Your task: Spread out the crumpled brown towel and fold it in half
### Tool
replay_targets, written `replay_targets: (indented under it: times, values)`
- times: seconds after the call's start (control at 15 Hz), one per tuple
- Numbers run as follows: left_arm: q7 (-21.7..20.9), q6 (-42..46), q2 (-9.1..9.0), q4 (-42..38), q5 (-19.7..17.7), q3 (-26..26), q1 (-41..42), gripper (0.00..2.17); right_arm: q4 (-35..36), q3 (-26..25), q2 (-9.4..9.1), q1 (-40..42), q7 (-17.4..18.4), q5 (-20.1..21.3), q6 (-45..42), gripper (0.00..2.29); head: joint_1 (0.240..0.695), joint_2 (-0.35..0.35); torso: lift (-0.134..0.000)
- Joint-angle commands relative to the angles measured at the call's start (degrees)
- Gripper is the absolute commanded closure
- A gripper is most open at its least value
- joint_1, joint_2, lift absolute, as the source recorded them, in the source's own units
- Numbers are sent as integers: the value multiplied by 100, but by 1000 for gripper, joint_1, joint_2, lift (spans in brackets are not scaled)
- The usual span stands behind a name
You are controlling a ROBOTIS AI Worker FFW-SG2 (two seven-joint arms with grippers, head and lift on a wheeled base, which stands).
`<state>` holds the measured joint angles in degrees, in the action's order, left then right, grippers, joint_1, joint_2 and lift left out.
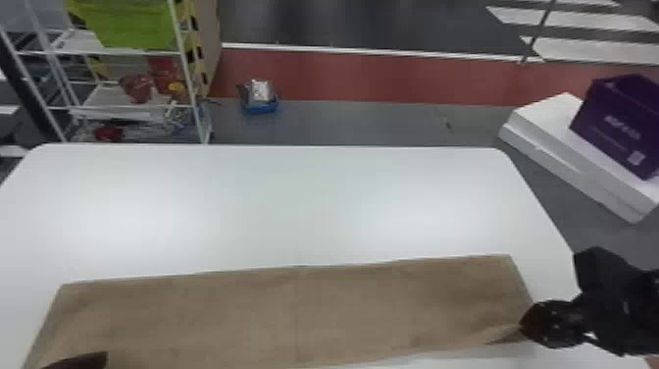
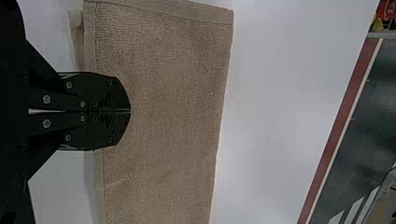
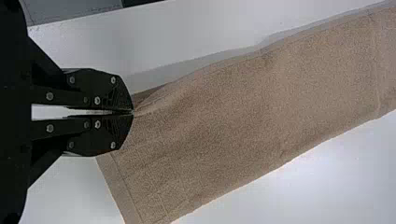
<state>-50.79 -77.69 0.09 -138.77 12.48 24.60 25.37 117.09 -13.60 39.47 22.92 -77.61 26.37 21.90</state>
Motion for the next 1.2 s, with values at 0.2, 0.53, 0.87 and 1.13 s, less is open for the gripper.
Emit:
replay_targets:
  times: [0.2, 0.53, 0.87, 1.13]
  values:
    - [-1, 4, -24, -53, -9, 10, -6, 2040, 42, -248, 17, 55, -72, -17, 144, 53, 695, -109, -124]
    - [-27, 127, -24, -264, -158, 98, 47, 589, 165, -960, -89, -33, -72, -624, 197, 22, 695, -138, -124]
    - [219, 1252, -24, -493, -853, 239, 320, 225, 147, -2384, -686, -420, -72, -2276, 1006, 43, 695, -171, -124]
    - [649, 3308, -24, 8, -1354, 212, 548, 161, 112, -2665, -1293, -464, 413, -2724, 2078, 63, 695, -203, -124]
